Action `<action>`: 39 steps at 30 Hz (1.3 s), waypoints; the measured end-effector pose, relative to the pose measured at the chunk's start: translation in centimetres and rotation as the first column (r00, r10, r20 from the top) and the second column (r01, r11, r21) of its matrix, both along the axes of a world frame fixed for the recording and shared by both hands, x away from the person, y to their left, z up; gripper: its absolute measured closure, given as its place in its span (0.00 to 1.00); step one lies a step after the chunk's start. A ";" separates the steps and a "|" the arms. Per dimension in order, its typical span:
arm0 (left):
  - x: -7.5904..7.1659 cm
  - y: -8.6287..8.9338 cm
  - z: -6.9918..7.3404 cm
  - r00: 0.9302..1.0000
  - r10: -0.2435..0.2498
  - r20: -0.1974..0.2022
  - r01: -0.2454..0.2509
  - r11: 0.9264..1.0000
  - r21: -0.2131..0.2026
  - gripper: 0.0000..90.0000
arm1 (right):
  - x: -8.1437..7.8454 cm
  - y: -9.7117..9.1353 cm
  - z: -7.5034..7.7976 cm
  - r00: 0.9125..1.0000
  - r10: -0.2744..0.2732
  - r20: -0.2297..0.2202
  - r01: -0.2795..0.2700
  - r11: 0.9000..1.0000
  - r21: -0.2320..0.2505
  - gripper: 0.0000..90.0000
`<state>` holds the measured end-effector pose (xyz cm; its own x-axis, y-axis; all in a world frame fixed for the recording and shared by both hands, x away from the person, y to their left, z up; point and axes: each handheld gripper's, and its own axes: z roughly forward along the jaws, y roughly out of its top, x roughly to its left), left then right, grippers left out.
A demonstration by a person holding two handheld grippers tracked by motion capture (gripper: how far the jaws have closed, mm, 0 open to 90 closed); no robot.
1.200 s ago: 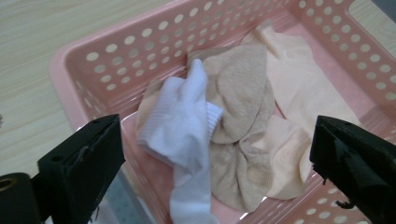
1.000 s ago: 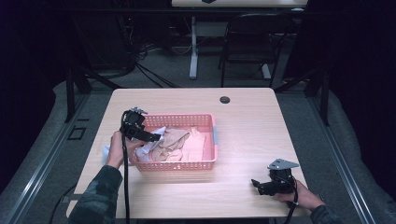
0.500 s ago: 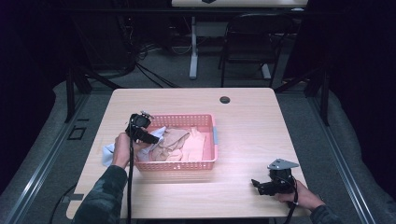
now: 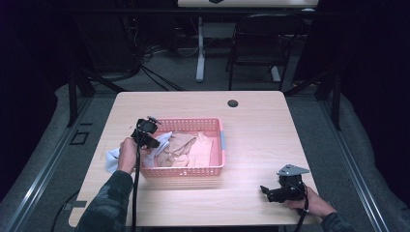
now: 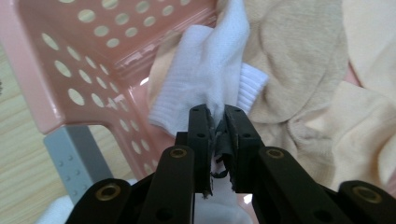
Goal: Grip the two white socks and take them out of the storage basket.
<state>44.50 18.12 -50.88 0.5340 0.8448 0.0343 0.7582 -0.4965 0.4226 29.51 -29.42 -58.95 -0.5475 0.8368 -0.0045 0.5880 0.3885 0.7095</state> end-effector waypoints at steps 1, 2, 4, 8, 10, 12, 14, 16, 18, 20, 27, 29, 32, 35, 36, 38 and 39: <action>-0.1 0.0 0.1 1.000 -0.002 0.003 0.002 1.000 -0.005 0.92 | 0.0 0.0 0.0 1.000 0.000 0.000 0.000 1.000 0.000 0.00; -0.1 0.1 0.3 1.000 -0.005 0.008 0.005 1.000 -0.008 0.93 | 0.0 0.0 0.0 1.000 -0.002 0.001 0.002 1.000 0.000 0.00; -0.3 0.3 0.6 1.000 -0.007 0.015 0.007 1.000 -0.020 0.93 | 0.0 0.0 0.0 1.000 0.001 0.000 -0.001 1.000 0.002 0.00; -0.7 0.8 1.4 0.999 -0.003 0.035 0.005 0.998 -0.066 0.93 | 0.0 0.0 0.0 1.000 -0.002 0.001 0.002 1.000 0.000 0.00; -0.8 1.0 1.9 0.999 -0.003 0.048 0.007 0.997 -0.082 0.93 | 0.0 0.0 0.0 1.000 -0.002 0.001 0.002 1.000 0.000 0.00; -1.0 1.1 2.7 0.998 -0.007 0.065 0.013 0.995 -0.097 0.93 | 0.0 0.0 0.0 1.000 0.000 0.000 0.000 1.000 0.000 0.00; -1.2 1.1 3.5 0.997 -0.010 0.081 0.018 0.995 -0.100 0.93 | 0.0 0.0 0.0 1.000 -0.002 0.001 0.002 1.000 -0.001 0.00; -1.5 1.1 4.3 0.995 -0.013 0.100 0.025 0.993 -0.111 0.94 | 0.0 0.0 0.0 1.000 0.000 0.000 0.000 1.000 0.000 0.00; -1.7 1.1 5.1 0.993 -0.018 0.119 0.032 0.993 -0.117 0.94 | 0.0 0.0 0.0 1.000 0.000 0.000 0.000 1.000 0.000 0.00; -1.9 1.1 5.7 0.990 -0.022 0.137 0.039 0.992 -0.120 0.94 | 0.0 0.0 0.0 1.000 0.000 0.000 0.000 1.000 0.000 0.00; -2.5 1.0 7.4 0.982 -0.038 0.183 0.061 0.990 -0.124 0.94 | 0.0 0.0 0.0 1.000 -0.002 0.001 0.002 1.000 -0.001 0.00; -2.6 1.0 7.8 0.981 -0.040 0.190 0.064 0.990 -0.127 0.94 | 0.0 0.0 0.0 1.000 -0.002 0.001 0.002 1.000 -0.001 0.00; -2.8 1.1 8.4 0.979 -0.043 0.197 0.070 0.989 -0.129 0.94 | 0.0 0.0 0.0 1.000 -0.001 0.000 0.001 1.000 0.001 0.00; -2.8 1.2 9.0 0.979 -0.047 0.197 0.073 0.989 -0.127 0.94 | 0.0 0.0 0.0 1.000 0.002 -0.001 -0.002 1.000 0.008 0.00; -2.8 1.2 9.2 0.979 -0.045 0.198 0.072 0.989 -0.132 0.94 | 0.0 0.0 0.0 1.000 0.002 -0.001 -0.002 1.000 0.005 0.00; -2.7 1.2 9.5 0.979 -0.043 0.200 0.072 0.988 -0.138 0.94 | 0.0 0.0 0.0 1.000 0.000 0.001 0.000 1.000 0.009 0.00; -2.7 1.1 9.7 0.978 -0.041 0.203 0.071 0.987 -0.142 0.94 | 0.0 0.0 0.0 1.000 0.003 -0.001 -0.003 1.000 0.009 0.00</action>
